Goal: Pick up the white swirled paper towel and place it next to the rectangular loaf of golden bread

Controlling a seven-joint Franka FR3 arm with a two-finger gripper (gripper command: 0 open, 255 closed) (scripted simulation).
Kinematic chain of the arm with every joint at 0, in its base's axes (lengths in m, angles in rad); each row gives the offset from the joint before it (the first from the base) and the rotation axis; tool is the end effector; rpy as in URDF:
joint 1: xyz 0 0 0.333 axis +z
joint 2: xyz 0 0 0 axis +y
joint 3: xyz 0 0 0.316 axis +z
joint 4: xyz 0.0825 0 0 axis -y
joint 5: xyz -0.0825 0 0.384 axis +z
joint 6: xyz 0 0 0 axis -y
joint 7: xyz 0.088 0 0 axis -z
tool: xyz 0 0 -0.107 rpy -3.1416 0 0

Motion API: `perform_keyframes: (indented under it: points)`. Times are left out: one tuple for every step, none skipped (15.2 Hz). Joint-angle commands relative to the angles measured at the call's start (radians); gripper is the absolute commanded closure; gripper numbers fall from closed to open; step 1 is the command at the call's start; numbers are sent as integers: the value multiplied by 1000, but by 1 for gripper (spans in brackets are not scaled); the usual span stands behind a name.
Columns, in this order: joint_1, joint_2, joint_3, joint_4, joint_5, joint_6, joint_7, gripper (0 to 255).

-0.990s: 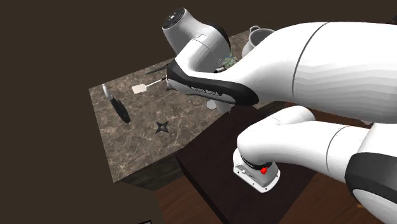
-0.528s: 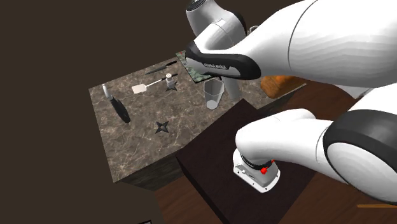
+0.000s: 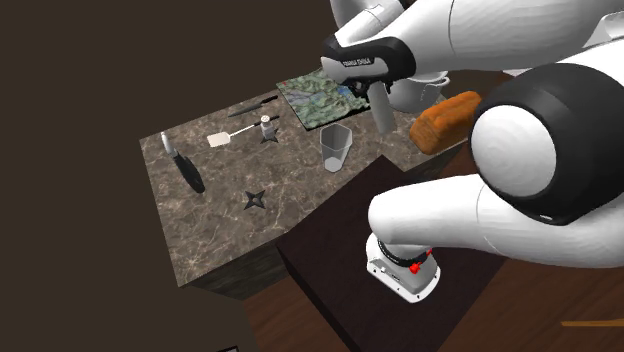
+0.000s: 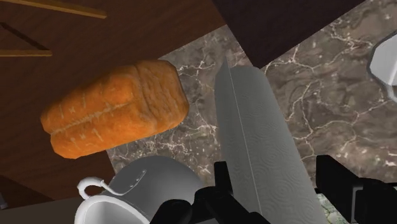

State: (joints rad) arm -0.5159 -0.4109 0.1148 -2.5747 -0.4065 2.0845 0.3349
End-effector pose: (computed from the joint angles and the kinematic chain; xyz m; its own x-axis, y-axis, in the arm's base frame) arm 0.3561 -0.1733 0.3991 0.8632 -0.5048 0.0046 -0.4666 -0.7943 0.3891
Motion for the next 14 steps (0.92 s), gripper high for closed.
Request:
perform_keyframes:
  points:
    - [-27, 42, -28, 36, -26, 21, -33, 255]
    - [-39, 68, -42, 57, -37, 32, -48, 255]
    - [-46, 82, -49, 70, -43, 38, -57, 255]
    - [-47, 90, -49, 63, -48, 51, -50, 255]
    - [-49, 97, -49, 56, -53, 64, -43, 255]
    - [-50, 105, -49, 49, -57, 77, -36, 255]
    - [-52, 113, -48, 43, -63, 91, -29, 255]
    - [-54, 121, -48, 36, -68, 104, -21, 255]
    - [-55, 130, -48, 30, -74, 117, -14, 255]
    - [-57, 139, -48, 25, -79, 131, -6, 255]
    - [-59, 148, -47, 19, -85, 144, 2, 255]
    - [-61, 158, -47, 14, -92, 157, 10, 255]
    - [-63, 167, -47, 9, -98, 171, 19, 255]
    - [-65, 177, -46, 4, -105, 184, 27, 255]
